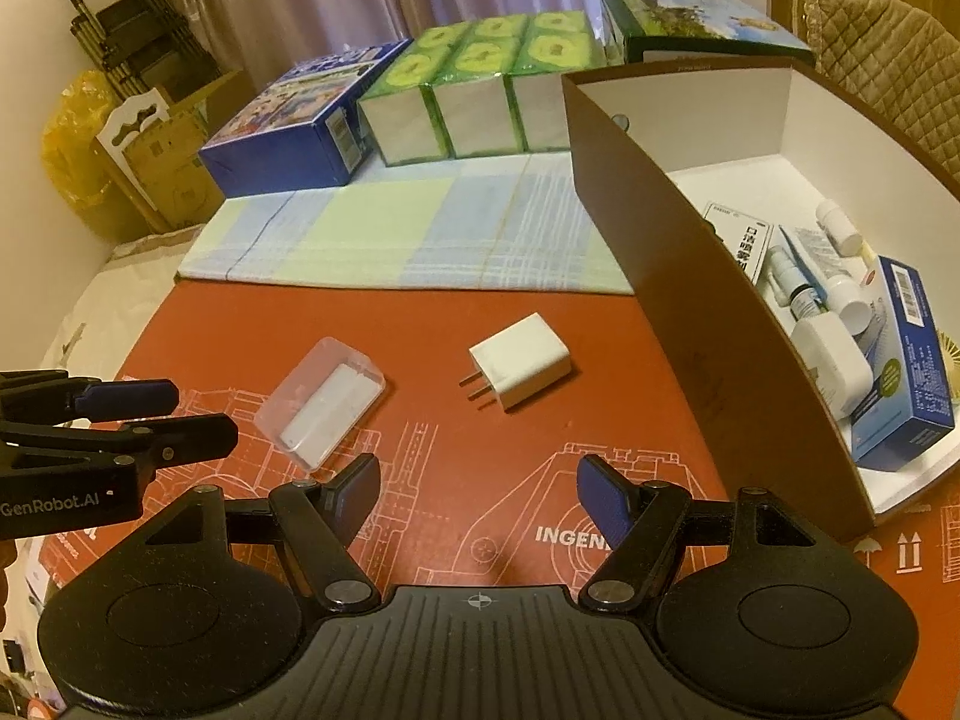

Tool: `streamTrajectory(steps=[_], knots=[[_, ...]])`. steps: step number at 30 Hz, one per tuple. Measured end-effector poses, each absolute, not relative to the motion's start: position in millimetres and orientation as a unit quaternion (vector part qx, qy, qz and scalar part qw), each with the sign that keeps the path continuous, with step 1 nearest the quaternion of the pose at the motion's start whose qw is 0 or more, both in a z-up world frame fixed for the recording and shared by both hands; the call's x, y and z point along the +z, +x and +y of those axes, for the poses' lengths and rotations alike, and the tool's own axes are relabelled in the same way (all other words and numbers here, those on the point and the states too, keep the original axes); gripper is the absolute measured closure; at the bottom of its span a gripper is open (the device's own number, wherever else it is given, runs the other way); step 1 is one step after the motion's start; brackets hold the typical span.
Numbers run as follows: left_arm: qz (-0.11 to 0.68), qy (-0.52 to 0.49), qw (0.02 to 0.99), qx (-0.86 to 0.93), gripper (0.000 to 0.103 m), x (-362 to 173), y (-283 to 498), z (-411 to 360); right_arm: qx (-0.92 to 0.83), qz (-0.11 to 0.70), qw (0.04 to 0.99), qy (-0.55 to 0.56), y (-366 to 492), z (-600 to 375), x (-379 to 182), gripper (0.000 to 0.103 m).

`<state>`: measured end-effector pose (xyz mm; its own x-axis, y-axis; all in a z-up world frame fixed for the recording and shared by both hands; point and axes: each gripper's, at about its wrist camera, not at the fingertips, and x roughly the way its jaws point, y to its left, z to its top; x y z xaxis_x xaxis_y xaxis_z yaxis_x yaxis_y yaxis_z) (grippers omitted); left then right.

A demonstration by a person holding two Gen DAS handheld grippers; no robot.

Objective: Organize rigid objects
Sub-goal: 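Grasp the clear plastic box with the left tool while the right tool grasps the white charger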

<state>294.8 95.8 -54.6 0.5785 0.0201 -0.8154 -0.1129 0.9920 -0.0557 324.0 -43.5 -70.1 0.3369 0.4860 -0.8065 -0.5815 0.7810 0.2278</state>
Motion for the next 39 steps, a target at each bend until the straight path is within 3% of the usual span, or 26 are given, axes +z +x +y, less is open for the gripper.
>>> streamTrajectory(steps=[34, 39], knots=[[0.501, -0.002, 0.866, 0.014, 0.052, -123.9, 351.8, 110.8, 0.298, 0.497, 0.812, -0.066, 353.0, -24.8, -108.0, 0.033], [0.498, 0.027, 0.867, 0.003, 0.044, -129.5, 362.8, 105.1, 0.298, 0.5, 0.81, -0.07, 359.4, -20.4, -112.4, 0.033]])
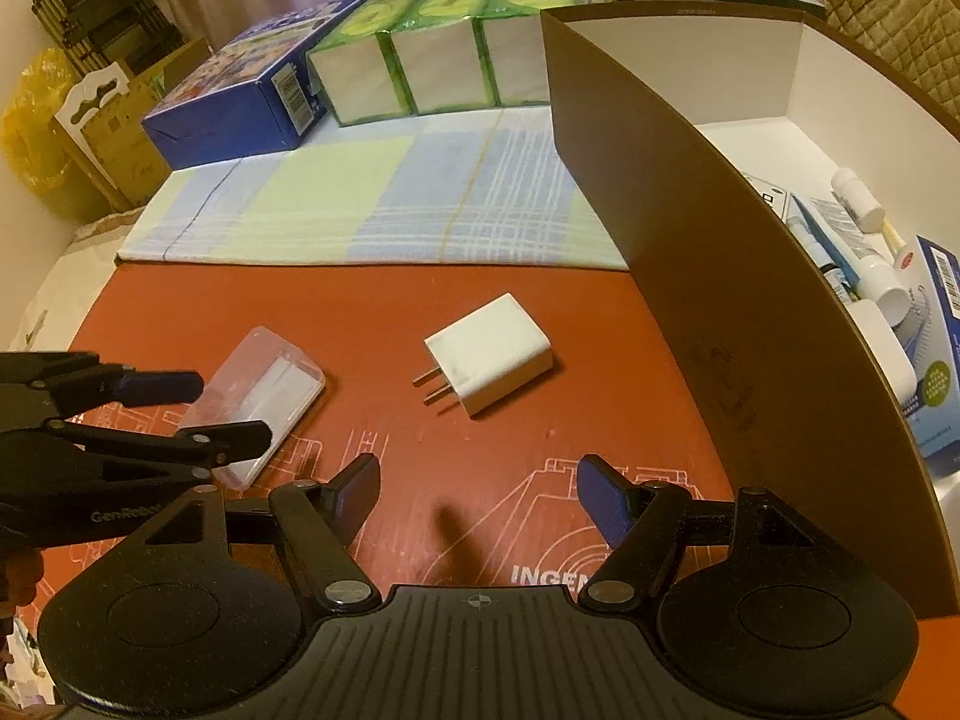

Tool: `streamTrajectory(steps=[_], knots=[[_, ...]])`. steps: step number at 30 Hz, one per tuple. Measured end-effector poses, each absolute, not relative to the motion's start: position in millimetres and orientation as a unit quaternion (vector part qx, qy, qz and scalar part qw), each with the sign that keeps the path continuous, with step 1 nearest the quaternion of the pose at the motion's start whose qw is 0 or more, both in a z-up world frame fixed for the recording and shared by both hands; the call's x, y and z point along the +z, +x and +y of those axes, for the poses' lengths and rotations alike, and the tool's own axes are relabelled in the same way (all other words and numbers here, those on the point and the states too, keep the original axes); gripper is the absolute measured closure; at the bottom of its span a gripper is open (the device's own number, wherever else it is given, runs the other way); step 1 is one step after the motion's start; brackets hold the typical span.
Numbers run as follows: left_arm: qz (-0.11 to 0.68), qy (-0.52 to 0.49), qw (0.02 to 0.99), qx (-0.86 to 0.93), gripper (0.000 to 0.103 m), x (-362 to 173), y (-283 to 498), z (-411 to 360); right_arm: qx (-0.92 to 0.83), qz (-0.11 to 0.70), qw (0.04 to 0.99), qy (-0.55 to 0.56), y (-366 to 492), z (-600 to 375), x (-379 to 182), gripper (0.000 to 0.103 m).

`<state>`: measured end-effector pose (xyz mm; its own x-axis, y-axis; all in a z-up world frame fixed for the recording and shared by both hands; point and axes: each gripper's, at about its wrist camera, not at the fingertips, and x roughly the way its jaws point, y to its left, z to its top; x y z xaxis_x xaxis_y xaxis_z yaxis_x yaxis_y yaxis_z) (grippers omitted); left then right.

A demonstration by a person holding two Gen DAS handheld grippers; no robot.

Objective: Organize rigid objects
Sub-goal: 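Grasp the clear plastic box with the left tool while the right tool grasps the white charger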

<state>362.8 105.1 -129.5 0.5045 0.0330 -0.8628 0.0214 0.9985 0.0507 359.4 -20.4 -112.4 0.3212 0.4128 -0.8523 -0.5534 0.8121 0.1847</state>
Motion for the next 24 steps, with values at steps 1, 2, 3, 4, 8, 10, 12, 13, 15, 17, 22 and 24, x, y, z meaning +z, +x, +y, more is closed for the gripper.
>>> streamTrajectory(steps=[1, 2, 3, 4, 8, 10, 12, 13, 15, 17, 22, 24], knots=[[0.498, 0.031, 0.866, 0.001, 0.043, -130.4, 365.0, 104.1, 0.298, 0.501, 0.809, -0.071, 360.7, -19.6, -113.3, 0.033], [0.499, 0.036, 0.866, 0.0, 0.043, -130.8, 367.0, 102.7, 0.298, 0.501, 0.809, -0.072, 362.0, -18.9, -114.1, 0.033], [0.499, 0.042, 0.865, -0.001, 0.043, -131.4, 368.9, 101.7, 0.297, 0.502, 0.809, -0.072, 363.2, -18.2, -114.6, 0.033], [0.501, 0.046, 0.864, -0.002, 0.043, -132.2, 370.5, 101.4, 0.297, 0.502, 0.809, -0.073, 364.5, -17.7, -115.0, 0.033], [0.505, 0.055, 0.861, -0.007, 0.043, -134.2, 373.9, 102.8, 0.297, 0.502, 0.809, -0.073, 368.8, -16.3, -115.5, 0.033], [0.509, 0.061, 0.858, -0.009, 0.043, -137.5, 376.3, 103.3, 0.295, 0.504, 0.809, -0.072, 370.8, -16.0, -116.3, 0.033], [0.513, 0.063, 0.856, -0.009, 0.043, -141.3, 378.9, 104.9, 0.295, 0.506, 0.808, -0.072, 372.5, -15.1, -117.8, 0.033], [0.515, 0.063, 0.855, -0.009, 0.043, -143.0, 380.0, 105.4, 0.294, 0.506, 0.808, -0.072, 372.8, -14.7, -118.0, 0.033], [0.515, 0.062, 0.855, -0.009, 0.043, -145.8, 381.7, 106.7, 0.294, 0.506, 0.807, -0.072, 373.7, -14.1, -118.1, 0.033], [0.513, 0.062, 0.856, -0.01, 0.043, -146.8, 382.5, 107.5, 0.296, 0.506, 0.807, -0.073, 374.3, -13.2, -118.0, 0.033], [0.509, 0.055, 0.859, -0.015, 0.05, -147.7, 385.7, 109.9, 0.298, 0.503, 0.808, -0.076, 376.9, -9.9, -119.3, 0.033], [0.506, 0.052, 0.861, -0.007, 0.05, -148.4, 386.1, 111.6, 0.301, 0.499, 0.809, -0.079, 378.9, -7.2, -119.6, 0.033]])
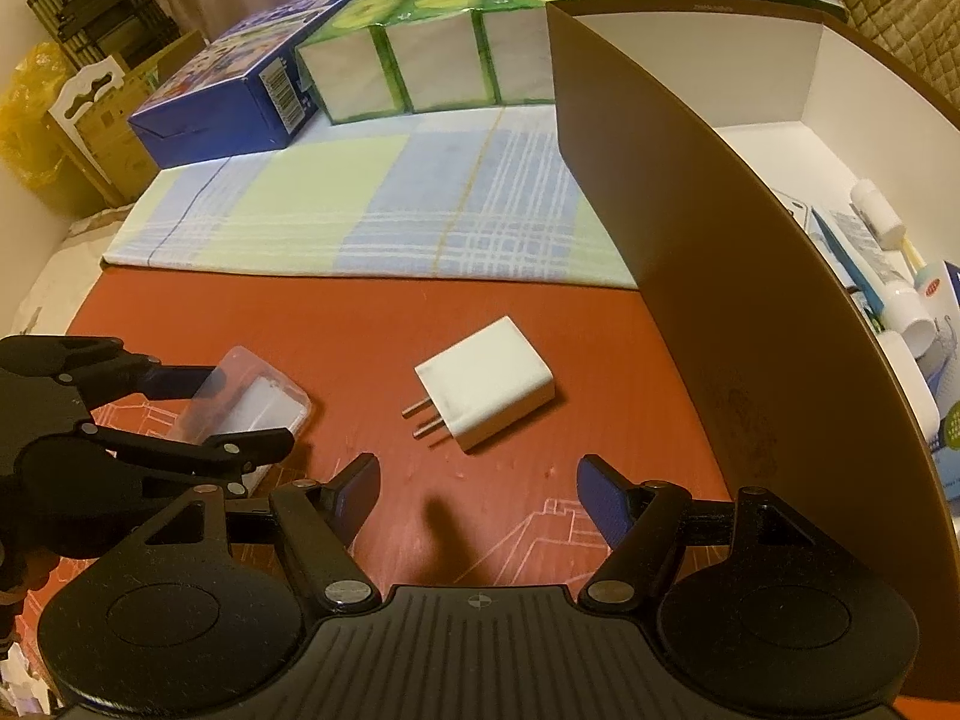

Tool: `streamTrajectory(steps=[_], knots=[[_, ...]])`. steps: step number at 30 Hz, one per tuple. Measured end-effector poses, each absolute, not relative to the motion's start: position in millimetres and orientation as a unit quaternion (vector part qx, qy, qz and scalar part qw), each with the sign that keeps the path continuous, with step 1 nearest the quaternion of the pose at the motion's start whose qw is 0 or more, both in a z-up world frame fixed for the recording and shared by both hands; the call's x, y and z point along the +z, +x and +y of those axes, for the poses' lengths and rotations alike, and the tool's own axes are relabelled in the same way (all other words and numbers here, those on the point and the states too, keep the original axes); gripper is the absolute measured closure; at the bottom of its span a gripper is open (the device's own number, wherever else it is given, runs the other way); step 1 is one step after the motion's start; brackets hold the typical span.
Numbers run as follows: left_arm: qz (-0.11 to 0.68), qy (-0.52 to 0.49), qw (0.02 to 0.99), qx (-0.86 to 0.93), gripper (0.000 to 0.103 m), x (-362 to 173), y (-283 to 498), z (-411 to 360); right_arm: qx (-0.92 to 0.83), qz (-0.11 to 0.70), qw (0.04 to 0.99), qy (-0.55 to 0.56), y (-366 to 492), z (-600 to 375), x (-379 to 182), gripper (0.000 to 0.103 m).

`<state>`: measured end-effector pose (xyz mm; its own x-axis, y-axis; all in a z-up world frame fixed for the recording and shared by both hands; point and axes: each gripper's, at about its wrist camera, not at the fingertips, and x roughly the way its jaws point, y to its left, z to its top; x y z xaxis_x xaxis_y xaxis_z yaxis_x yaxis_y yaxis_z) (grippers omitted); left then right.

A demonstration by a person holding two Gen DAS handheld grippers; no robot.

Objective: Organize rigid objects
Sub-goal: 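Grasp the clear plastic box with the left tool while the right tool grasps the white charger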

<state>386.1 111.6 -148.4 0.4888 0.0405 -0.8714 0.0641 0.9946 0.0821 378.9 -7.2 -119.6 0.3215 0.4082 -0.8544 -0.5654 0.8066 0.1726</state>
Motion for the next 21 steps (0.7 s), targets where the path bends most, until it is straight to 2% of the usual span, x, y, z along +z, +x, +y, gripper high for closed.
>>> streamTrajectory(steps=[17, 19, 21], knots=[[0.51, 0.021, 0.859, 0.03, 0.05, -148.9, 382.7, 131.4, 0.334, 0.455, 0.814, -0.133, 409.6, 15.9, -143.9, 0.034], [0.511, 0.021, 0.859, 0.031, 0.05, -149.1, 382.9, 130.7, 0.339, 0.454, 0.813, -0.133, 410.1, 17.1, -145.1, 0.037], [0.511, 0.021, 0.859, 0.031, 0.05, -149.1, 383.1, 130.2, 0.342, 0.456, 0.811, -0.13, 411.6, 19.1, -145.3, 0.045]])
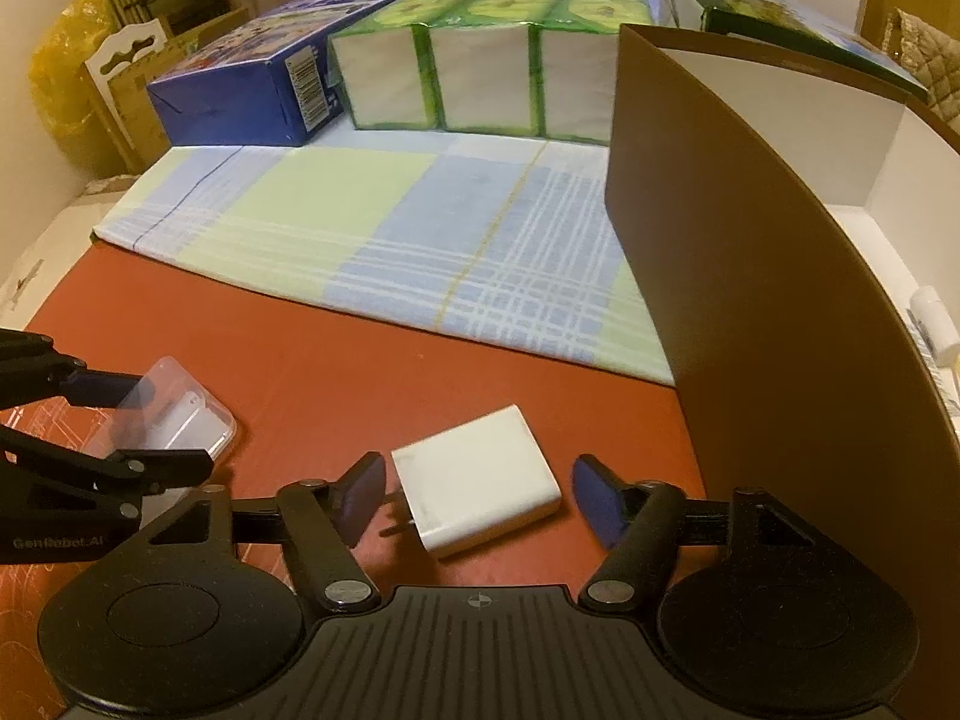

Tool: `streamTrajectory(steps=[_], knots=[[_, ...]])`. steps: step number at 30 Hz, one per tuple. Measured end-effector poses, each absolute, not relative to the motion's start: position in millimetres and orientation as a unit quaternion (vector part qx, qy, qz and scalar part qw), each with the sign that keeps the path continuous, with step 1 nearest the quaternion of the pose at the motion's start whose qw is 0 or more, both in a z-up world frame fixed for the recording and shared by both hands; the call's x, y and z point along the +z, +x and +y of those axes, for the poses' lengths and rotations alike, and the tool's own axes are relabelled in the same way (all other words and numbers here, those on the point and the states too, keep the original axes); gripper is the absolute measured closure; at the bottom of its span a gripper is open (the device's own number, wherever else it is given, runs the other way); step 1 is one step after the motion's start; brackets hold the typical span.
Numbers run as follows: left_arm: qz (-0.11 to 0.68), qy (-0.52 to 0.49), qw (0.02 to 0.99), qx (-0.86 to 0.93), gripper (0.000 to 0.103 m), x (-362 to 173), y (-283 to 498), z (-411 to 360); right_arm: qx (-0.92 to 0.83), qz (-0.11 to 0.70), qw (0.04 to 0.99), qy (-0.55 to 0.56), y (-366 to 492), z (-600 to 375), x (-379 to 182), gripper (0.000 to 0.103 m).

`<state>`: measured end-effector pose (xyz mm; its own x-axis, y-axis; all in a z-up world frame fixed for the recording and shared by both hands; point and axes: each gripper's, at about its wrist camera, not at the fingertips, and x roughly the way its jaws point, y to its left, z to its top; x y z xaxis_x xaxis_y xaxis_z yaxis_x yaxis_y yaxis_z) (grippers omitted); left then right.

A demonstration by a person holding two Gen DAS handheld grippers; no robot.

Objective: Organize rigid objects
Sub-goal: 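Grasp the clear plastic box with the left tool while the right tool grasps the white charger, then lift the plastic box and charger and carry both into the brown box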

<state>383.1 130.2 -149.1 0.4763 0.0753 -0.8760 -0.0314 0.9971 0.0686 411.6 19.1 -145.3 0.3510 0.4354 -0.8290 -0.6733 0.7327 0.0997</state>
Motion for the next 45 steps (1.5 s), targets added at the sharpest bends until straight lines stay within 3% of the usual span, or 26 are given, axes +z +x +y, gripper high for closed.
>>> streamTrajectory(steps=[45], knots=[[0.48, 0.03, 0.876, 0.015, 0.051, -113.3, 332.5, 100.1, 0.355, 0.451, 0.811, -0.115, 346.6, -10.0, -119.4, 0.047]])
